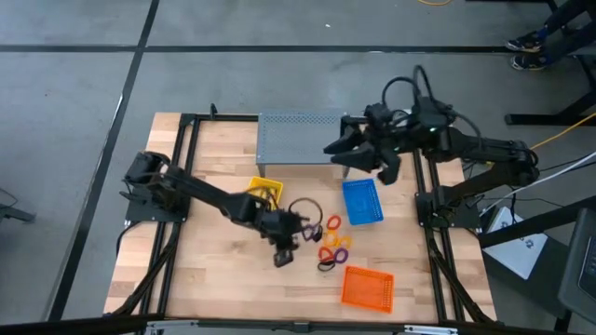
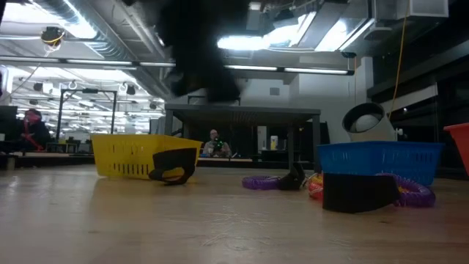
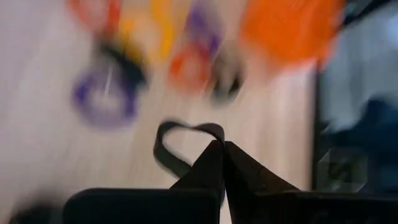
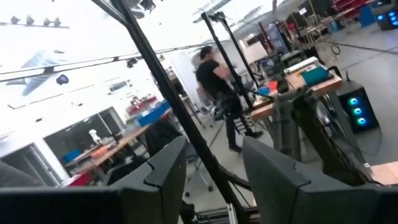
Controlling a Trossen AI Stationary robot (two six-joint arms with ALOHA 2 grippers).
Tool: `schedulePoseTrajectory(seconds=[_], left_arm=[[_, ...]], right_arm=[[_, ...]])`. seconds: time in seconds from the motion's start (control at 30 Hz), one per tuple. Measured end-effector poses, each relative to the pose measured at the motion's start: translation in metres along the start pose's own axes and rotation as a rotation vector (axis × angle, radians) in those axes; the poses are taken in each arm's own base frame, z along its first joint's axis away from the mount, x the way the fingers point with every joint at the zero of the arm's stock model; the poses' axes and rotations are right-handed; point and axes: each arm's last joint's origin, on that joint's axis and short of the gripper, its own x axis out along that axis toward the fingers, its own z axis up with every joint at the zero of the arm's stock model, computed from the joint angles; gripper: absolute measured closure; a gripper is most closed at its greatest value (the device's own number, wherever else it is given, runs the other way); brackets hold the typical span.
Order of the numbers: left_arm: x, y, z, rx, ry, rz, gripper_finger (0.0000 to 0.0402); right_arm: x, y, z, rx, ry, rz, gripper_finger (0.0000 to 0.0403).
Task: Pick & Place Office Desk Supplies
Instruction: Put the black rubber band into the blue bin
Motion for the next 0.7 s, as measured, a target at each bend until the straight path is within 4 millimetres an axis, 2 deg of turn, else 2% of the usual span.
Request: schedulePoseTrajectory(seconds=[0.23,0.33,0.47,0.7], left_arm=[[-0.023,-0.006,0.05,0.067,-0.342,-0.32,0.0398],[-0.026,-0.002,0.066,0.094,-0.479,-0.393,0.0399],[-0.017,0.001,0.081,0.103,-0.506,-0.387,0.0399],[-0.01,-0.014,0.101,0.178,-0.501,-0.472,0.0399]], right_arm=[[-0.02,0.018,0.011,-0.031,0.0,0.101,0.0243],[-0.022,0.021,0.012,-0.037,0.009,0.115,0.0243],[-0.023,0.02,0.011,-0.028,0.02,0.107,0.0243],[-0.022,0.017,0.005,-0.002,0.088,0.11,0.0243]])
